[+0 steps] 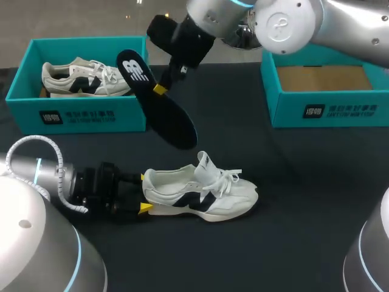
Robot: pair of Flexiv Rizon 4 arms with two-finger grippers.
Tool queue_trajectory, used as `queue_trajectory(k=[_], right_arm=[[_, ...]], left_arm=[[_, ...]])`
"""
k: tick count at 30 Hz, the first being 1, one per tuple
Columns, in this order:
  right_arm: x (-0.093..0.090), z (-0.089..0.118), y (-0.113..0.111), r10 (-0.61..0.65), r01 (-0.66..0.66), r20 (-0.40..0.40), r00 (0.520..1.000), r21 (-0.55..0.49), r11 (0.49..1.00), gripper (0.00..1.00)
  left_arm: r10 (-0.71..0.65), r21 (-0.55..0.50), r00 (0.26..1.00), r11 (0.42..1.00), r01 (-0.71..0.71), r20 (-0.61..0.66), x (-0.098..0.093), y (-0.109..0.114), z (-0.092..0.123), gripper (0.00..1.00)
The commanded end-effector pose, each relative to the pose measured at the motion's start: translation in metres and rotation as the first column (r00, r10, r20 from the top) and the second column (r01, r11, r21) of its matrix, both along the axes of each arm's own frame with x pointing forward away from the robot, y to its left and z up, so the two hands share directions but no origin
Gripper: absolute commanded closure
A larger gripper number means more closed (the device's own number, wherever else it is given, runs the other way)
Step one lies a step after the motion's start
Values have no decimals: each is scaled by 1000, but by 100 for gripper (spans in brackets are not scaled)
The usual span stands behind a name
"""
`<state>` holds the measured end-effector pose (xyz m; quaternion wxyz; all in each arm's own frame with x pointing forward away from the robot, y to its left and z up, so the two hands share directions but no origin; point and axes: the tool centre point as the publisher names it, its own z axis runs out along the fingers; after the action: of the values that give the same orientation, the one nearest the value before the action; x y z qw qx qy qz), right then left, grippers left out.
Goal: Take the shoe out of the shoebox, open the shoe tongue, remove and reinsert the insole, then place the shoe into the shoebox
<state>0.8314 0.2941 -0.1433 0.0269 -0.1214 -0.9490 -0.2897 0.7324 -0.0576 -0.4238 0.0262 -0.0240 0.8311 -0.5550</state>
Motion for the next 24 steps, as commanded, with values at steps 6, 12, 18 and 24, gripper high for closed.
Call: queue_trajectory(k=[6,12,18,24], right_arm=[[-11,27,-14,-26,41,-95,995,159,986,100],[-12,47,-14,-30,53,-143,989,155,987,100],[-11,51,-14,-30,47,-125,992,135,990,100],[-11,51,-14,-30,47,-125,992,135,990,100]], left_arm=[[1,2,1000,1000,-1,0,-1,-1,-1,100],[1,2,1000,1000,-1,0,-1,-1,-1,100],[1,2,1000,1000,-1,0,-1,-1,-1,100],[1,2,1000,1000,-1,0,-1,-1,-1,100]])
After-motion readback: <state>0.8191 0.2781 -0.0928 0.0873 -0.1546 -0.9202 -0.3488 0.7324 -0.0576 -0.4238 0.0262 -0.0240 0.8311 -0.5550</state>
